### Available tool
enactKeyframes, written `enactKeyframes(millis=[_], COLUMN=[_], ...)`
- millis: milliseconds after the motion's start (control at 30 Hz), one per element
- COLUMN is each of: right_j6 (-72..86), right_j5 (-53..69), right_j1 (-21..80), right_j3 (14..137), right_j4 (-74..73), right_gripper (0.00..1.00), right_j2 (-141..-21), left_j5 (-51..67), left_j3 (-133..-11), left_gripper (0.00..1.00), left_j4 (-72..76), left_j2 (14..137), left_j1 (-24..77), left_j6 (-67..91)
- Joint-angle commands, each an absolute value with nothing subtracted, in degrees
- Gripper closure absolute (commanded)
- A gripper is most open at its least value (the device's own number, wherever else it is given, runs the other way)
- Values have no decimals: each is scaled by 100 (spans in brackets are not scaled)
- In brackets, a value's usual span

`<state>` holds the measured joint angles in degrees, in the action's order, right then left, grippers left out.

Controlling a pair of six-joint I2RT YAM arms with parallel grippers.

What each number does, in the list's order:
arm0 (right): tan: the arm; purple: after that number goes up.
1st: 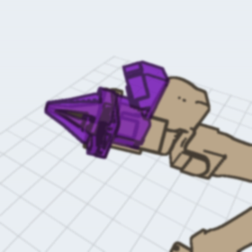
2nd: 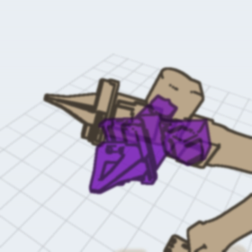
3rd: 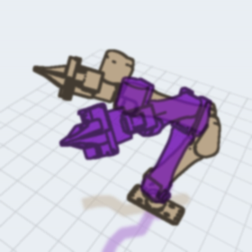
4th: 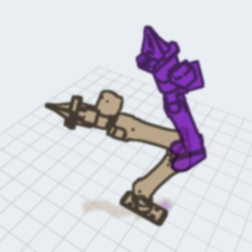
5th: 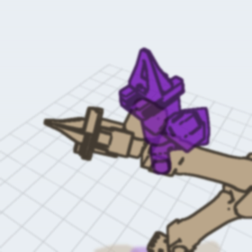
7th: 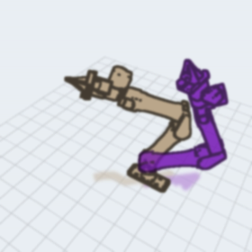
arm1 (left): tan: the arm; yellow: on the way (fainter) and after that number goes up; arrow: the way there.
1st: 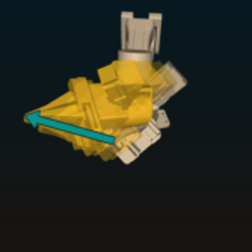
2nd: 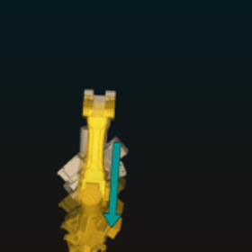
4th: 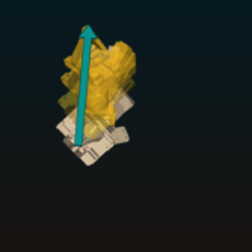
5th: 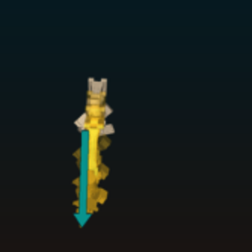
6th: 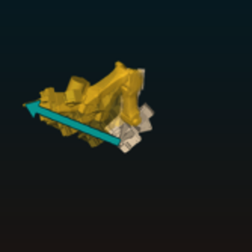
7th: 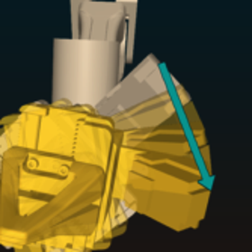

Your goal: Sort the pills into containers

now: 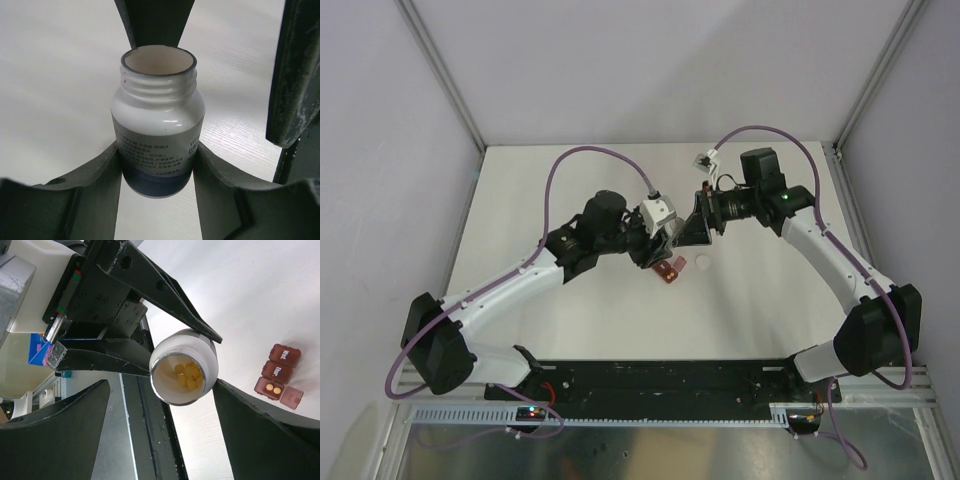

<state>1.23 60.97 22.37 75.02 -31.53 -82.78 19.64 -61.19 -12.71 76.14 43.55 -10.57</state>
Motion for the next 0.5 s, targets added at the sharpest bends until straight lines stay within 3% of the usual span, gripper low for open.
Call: enactKeyframes(millis=[0,467], right_j6=[-54,-1050], right_j5=[6157,2650], right_j1=[2185,1885], right_j3=[7862,7281], right_j4=[-3262,-3587], right_gripper=[10,9], right_j2=[-7956,-8221], left_j5=[1615,1602], left_j3=[-5996,-5634], left_gripper=[100,100], left_j4=[-1424,-1975], left_j2=[7509,6809], left_j1=[4333,4194], left_j6=[-1224,-1541])
